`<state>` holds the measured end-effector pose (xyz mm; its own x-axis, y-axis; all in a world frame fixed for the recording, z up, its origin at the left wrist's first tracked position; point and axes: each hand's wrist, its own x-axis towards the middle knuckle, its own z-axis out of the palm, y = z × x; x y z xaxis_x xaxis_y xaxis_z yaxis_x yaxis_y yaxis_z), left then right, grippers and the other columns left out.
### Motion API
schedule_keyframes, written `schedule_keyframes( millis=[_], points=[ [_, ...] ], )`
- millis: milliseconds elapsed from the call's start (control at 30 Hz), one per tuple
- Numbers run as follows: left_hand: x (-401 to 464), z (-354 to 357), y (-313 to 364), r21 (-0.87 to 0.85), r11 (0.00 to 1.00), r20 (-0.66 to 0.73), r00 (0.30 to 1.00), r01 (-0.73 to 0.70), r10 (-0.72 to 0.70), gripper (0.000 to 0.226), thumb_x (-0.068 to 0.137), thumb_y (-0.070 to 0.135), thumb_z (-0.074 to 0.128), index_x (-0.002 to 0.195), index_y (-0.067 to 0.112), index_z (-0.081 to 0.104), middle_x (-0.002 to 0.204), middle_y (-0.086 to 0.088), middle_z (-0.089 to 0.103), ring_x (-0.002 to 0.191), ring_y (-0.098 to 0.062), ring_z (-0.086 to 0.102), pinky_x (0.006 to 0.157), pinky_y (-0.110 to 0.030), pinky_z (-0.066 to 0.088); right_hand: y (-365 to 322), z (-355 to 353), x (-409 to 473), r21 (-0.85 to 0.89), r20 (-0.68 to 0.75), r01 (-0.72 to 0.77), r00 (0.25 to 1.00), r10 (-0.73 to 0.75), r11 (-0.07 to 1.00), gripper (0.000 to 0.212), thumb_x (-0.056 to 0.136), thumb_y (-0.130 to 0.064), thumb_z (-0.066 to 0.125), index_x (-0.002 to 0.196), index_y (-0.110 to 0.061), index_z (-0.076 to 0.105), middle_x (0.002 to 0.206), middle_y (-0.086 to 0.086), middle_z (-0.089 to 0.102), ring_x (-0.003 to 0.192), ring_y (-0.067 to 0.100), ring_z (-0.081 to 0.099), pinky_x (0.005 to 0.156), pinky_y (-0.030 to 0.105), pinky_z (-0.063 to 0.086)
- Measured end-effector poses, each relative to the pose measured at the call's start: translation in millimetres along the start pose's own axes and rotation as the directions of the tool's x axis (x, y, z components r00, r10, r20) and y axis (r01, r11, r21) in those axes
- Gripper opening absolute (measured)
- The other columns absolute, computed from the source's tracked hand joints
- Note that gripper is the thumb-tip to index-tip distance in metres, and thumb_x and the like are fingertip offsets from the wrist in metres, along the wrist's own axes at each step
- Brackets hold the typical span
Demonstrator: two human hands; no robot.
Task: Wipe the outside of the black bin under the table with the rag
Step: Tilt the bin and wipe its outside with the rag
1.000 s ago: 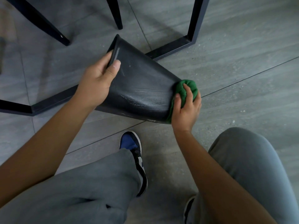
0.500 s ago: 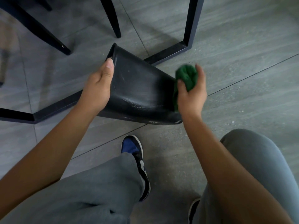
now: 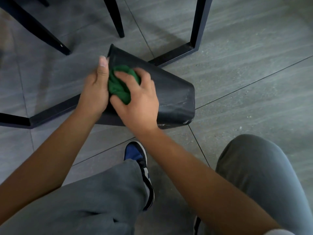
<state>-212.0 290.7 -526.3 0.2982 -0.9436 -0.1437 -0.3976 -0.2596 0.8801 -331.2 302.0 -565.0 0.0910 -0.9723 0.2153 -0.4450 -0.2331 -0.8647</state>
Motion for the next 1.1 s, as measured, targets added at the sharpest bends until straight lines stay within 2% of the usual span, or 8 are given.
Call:
schedule_keyframes(
  millis=[133,267,500,633,767,833,967,1100],
  points=[
    [3,-2,-4,0.059,0.998,0.034,0.999,-0.033,0.031,0.05,0.107,0.045,0.05,0.148,0.019,0.058,0.137,-0.002,0.07,0.13,-0.014,0.065,0.115,-0.045,0.048,27,-11,-33,-0.026,0.028,0.02,0.999,-0.019,0.999,0.057,0.076,-0.034,0.075,0.132,-0.024,0.069,0.141,0.01,0.053,0.122,0.03,0.055,0.09,0.043,0.057],
    [11,-5,-11,0.106,0.994,0.048,0.998,-0.033,0.028,0.046,0.11,0.028,0.049,0.156,0.024,0.049,0.139,0.007,0.066,0.129,-0.005,0.063,0.115,-0.035,0.049,84,-31,-42,-0.062,-0.111,-0.202,0.975,0.195,0.977,0.056,0.078,-0.039,0.067,0.134,-0.03,0.062,0.144,0.011,0.05,0.126,0.031,0.057,0.096,0.045,0.057],
    [11,1,-7,0.16,0.986,0.061,0.998,-0.043,0.034,0.044,0.111,0.028,0.047,0.155,0.024,0.05,0.139,0.006,0.067,0.128,-0.007,0.062,0.112,-0.028,0.048,157,-68,-10,-0.041,-0.298,-0.596,0.773,0.559,0.802,0.048,0.093,-0.034,0.065,0.14,-0.027,0.057,0.141,0.008,0.049,0.116,0.029,0.061,0.087,0.039,0.055],
    [7,4,-1,0.136,0.99,0.028,0.999,-0.024,0.02,0.044,0.112,0.032,0.046,0.155,0.029,0.049,0.137,0.013,0.065,0.126,-0.001,0.061,0.112,-0.025,0.046,173,-80,13,-0.002,-0.308,-0.638,0.733,0.606,0.77,0.048,0.091,-0.035,0.068,0.139,-0.031,0.058,0.142,0.004,0.051,0.12,0.029,0.062,0.087,0.032,0.046],
    [2,8,5,0.129,0.991,-0.014,1.0,0.017,-0.015,0.049,0.113,0.039,0.042,0.159,0.023,0.044,0.141,0.024,0.05,0.128,0.013,0.049,0.1,0.004,0.034,163,-70,23,0.125,-0.286,-0.597,0.743,0.605,0.792,0.047,0.1,-0.047,0.051,0.141,-0.028,0.062,0.152,0.003,0.051,0.138,0.025,0.051,0.111,0.035,0.038],
    [1,9,4,0.113,0.994,-0.022,1.0,0.014,-0.011,0.052,0.112,0.045,0.039,0.158,0.022,0.044,0.152,0.016,0.048,0.139,0.005,0.043,0.108,-0.002,0.034,149,-63,18,0.171,-0.298,-0.586,0.736,0.608,0.792,0.044,0.106,-0.043,0.044,0.14,-0.027,0.066,0.158,0.001,0.047,0.144,0.023,0.042,0.12,0.039,0.031],
    [1,12,7,0.018,0.99,-0.023,0.99,0.139,-0.139,0.073,0.099,0.077,0.019,0.152,0.04,0.052,0.154,0.007,0.057,0.144,-0.013,0.051,0.124,-0.043,0.038,112,-50,9,0.131,-0.219,-0.475,0.842,0.493,0.87,0.034,0.102,-0.026,0.057,0.133,-0.031,0.07,0.154,0.004,0.049,0.141,0.023,0.047,0.118,0.038,0.037],
    [8,15,13,-0.09,0.986,0.082,0.988,0.139,-0.132,0.093,0.073,0.092,0.016,0.146,0.048,0.054,0.147,0.017,0.061,0.141,-0.006,0.053,0.125,-0.045,0.037,43,-23,-3,0.149,-0.174,-0.288,0.934,0.311,0.946,0.036,0.098,-0.025,0.063,0.134,-0.027,0.069,0.151,0.01,0.05,0.134,0.028,0.05,0.107,0.033,0.039]
  ],
)
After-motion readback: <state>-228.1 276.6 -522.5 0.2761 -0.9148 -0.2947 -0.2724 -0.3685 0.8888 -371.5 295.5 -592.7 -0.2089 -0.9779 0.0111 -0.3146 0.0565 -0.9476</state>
